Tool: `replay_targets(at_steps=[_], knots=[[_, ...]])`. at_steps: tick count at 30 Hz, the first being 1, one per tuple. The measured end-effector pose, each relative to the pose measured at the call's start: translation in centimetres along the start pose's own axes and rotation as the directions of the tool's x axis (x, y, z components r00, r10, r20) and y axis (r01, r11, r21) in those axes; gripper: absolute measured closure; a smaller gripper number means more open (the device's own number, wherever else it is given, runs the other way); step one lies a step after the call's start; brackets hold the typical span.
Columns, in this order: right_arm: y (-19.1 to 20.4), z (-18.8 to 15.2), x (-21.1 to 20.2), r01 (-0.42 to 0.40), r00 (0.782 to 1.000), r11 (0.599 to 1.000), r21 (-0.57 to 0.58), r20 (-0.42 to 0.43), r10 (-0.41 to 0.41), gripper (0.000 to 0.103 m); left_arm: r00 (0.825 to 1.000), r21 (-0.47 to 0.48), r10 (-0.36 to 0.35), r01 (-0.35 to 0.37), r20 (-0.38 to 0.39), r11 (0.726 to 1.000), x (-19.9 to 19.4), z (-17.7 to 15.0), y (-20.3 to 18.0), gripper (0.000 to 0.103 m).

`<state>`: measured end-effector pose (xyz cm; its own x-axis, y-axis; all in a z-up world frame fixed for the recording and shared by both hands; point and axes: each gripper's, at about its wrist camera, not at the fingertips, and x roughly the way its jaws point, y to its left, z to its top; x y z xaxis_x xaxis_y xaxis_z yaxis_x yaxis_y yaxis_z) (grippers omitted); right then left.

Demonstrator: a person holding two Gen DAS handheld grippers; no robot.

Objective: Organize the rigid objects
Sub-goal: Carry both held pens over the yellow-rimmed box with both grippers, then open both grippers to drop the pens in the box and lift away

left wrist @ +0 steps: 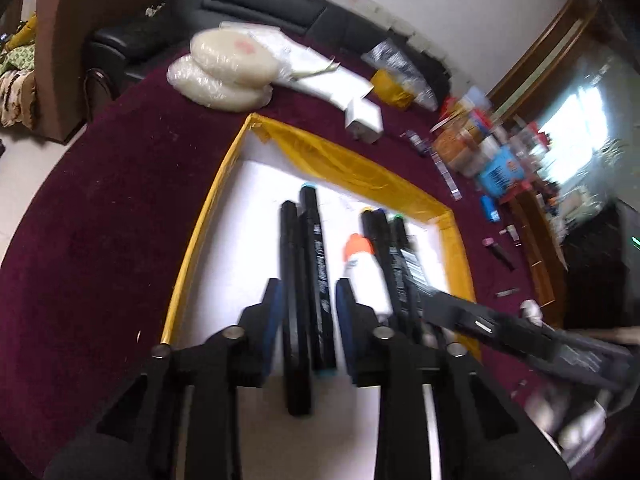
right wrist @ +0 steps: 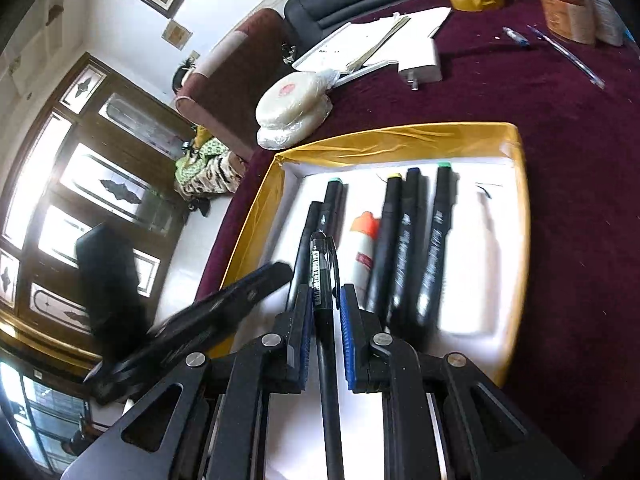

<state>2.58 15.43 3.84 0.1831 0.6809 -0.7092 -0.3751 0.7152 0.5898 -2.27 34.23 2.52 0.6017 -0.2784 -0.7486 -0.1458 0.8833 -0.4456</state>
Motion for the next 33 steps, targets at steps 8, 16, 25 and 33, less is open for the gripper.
replay_targets(at_steps=[8, 16, 25, 33], knots=[[1.4, 1.4, 2.6, 0.053, 0.999, 0.998, -0.02, -0.002, -0.053, 0.091, 0.973, -0.024, -0.125, 0.132, 0.193, 0.991, -8.5, -4.5, 1.3, 0.044], [2.5, 1.4, 4.1, -0.016, 1.0, 0.999, 0.044, -0.012, 0.016, 0.09, 0.946, -0.122, -0.117, 0.161, 0.303, 0.979, -12.5, -9.2, 5.5, 0.043], [3.7, 1.5, 7.0, 0.049, 0.999, 0.997, 0.055, -0.027, -0.047, 0.09, 0.947, -0.178, -0.098, 0.158, 0.305, 0.971, -12.4, -10.3, 6.8, 0.043], [4.2, 0.0, 0.3, 0.101, 0.99, 0.989, -0.107, 0.108, -0.089, 0.086, 0.953, -0.143, -0.125, 0.169, 0.275, 0.975, -12.0, -10.9, 5.6, 0.043]])
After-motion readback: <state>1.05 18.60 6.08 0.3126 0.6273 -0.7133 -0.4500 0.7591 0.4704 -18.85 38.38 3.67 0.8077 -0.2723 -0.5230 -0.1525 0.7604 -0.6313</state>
